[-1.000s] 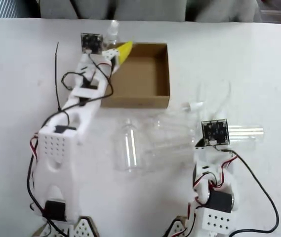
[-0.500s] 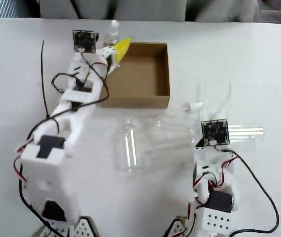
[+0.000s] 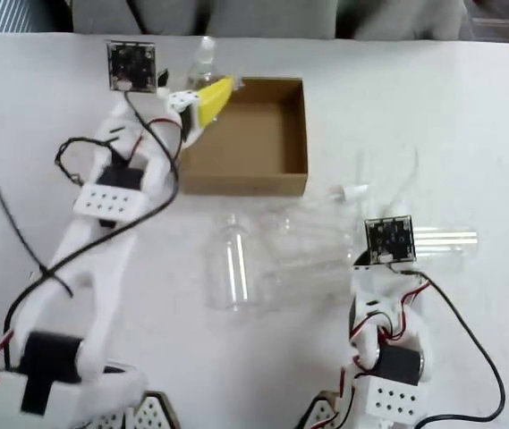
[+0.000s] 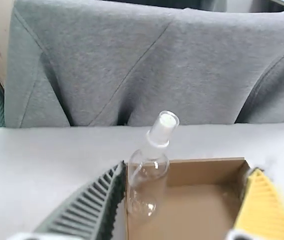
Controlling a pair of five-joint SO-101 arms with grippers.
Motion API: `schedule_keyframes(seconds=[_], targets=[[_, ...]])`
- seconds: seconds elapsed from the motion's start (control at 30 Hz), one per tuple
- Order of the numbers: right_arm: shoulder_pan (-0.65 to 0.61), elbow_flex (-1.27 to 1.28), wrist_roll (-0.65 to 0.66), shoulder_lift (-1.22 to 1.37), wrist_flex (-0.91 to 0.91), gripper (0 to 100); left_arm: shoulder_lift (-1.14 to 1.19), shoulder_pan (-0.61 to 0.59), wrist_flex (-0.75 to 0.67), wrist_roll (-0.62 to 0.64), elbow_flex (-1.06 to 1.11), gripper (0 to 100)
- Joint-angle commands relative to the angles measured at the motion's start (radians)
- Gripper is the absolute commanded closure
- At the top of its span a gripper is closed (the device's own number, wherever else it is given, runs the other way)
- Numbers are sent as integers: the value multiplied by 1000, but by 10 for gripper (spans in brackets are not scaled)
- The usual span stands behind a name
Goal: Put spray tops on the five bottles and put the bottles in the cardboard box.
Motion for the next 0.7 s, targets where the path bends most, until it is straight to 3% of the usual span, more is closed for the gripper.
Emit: schedule_keyframes(seconds=[0.0, 0.2, 0.3, 0.53, 0.67], targets=[[-10, 25, 8, -15, -2, 978, -173, 19, 226, 61, -12, 709], [-10, 25, 8, -15, -2, 978, -366, 21, 471, 64, -6, 989], [-10, 25, 8, -13, -2, 978, -441, 21, 614, 64, -6, 935], [-8, 25, 8, -12, -2, 978, -550, 21, 948, 69, 6, 978], [-8, 25, 8, -10, -2, 978, -588, 68, 979, 71, 91, 971]])
